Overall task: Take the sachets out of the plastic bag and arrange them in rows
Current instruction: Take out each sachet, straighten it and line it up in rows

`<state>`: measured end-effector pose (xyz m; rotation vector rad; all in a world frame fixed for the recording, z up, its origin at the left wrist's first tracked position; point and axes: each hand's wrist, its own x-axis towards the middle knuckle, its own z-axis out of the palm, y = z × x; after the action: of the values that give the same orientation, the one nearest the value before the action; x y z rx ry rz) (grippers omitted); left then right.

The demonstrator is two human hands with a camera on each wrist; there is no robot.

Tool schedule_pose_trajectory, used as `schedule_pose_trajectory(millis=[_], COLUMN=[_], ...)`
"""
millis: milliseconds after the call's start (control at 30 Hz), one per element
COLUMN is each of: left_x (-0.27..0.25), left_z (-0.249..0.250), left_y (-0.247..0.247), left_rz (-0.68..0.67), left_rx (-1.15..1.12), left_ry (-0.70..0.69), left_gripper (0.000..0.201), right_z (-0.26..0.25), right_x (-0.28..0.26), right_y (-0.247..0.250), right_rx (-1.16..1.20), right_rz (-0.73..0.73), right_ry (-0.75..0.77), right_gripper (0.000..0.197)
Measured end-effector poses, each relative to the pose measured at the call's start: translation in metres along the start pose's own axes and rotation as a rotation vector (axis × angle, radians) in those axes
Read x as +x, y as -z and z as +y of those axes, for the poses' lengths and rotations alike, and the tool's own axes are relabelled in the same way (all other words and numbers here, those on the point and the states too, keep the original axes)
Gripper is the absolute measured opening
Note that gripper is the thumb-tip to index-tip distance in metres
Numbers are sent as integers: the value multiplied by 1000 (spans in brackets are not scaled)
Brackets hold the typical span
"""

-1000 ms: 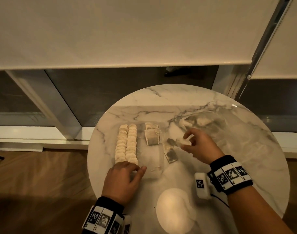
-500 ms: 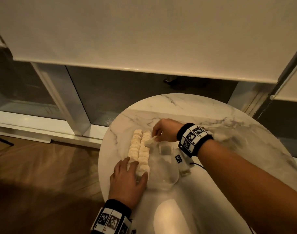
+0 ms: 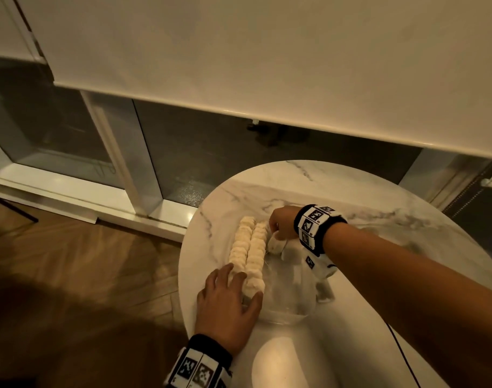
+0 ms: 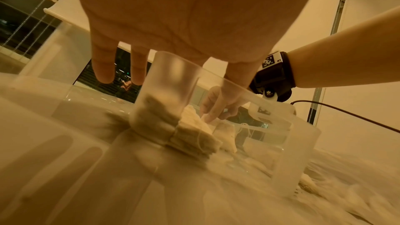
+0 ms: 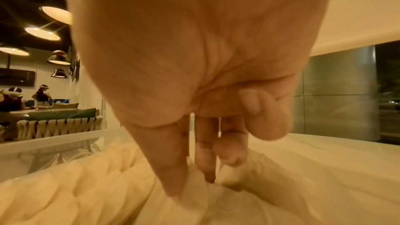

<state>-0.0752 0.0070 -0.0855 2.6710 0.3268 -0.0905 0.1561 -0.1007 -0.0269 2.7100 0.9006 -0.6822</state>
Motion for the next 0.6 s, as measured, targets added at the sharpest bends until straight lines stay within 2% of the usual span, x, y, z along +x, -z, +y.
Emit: schedule_pose_trajectory(millis=[200,300,433,600], left_x=[-2,-1,-1,0], left_z=[-1,-2,-3,-2], left_y=[0,-1,-1,-1], left_rz=[-6,-2,0,1], left_rx=[-6,-4,-1,6], left_ry=[4,1,0,2], left_gripper=[53,52,52,52], right_z=[-5,-8,-11,-11], right_x=[-3,-2,-4,0], right_y=[1,4,9,9], right_rx=[-32,-20,-35,31], right_rz=[166,214,251,301], right_ry=[-34,-59,-76,-77], right_gripper=[7,21,10,17])
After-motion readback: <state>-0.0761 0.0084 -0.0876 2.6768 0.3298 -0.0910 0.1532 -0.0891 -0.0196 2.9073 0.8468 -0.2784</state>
